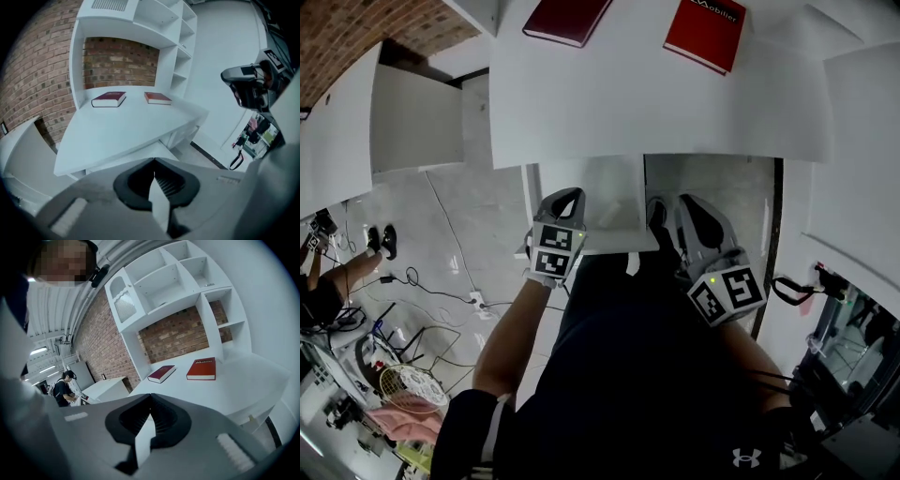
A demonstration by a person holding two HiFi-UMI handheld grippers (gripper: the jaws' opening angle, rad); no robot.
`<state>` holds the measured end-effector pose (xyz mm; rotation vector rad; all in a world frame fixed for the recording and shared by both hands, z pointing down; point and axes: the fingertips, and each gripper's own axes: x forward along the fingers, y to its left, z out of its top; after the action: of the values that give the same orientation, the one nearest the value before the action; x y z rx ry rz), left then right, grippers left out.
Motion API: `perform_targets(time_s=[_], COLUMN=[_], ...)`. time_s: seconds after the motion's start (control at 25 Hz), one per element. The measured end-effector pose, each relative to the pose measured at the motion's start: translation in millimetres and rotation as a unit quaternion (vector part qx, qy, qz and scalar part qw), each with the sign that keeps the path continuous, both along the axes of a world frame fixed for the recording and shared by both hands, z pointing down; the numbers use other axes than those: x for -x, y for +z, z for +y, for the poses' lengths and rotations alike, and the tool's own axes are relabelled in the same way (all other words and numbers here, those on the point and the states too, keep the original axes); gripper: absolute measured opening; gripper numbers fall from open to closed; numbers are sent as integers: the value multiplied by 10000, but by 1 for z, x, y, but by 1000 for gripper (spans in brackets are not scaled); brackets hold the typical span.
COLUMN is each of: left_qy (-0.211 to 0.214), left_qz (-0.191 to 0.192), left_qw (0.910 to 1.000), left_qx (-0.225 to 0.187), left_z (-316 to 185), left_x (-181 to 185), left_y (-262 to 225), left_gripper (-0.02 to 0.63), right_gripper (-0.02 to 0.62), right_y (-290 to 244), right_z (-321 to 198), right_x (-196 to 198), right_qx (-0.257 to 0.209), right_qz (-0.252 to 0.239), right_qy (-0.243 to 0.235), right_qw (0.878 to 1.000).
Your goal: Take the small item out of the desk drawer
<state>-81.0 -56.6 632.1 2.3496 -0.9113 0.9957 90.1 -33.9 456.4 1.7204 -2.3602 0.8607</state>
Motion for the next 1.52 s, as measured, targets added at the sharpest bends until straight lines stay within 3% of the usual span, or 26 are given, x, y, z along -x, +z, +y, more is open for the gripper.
perform_targets(time_s=[0.32,0.6,0.72,1.0,1.24,1.52], left_qy=[622,1405,1706,2150,2908,3161], left_qz=[-509,-1002,-1081,-1281,-1715,-1764], left_qw=[9958,9801,9696,9439,9070,8882], left_qx=[431,977,1380,2154,2519,2830], left_z=[13,37,52,83,119,132], left_x=[-23,-34,-40,-43,-39,-47], left_y=[64,123,142,186,221,239], left_gripper=[8,57,105,140,176,186], right_gripper=[3,3,3,3,3,3], right_y=[18,31,33,44,52,57], right_z=[8,9,10,15,24,28], right_x=[-33,-46,-50,-59,-69,-76], right_qx=[195,375,426,684,868,981], right_qz=[-147,-219,-225,-208,-126,-75], right_qy=[334,438,473,536,627,700], right_qw=[9991,9981,9977,9960,9942,9927])
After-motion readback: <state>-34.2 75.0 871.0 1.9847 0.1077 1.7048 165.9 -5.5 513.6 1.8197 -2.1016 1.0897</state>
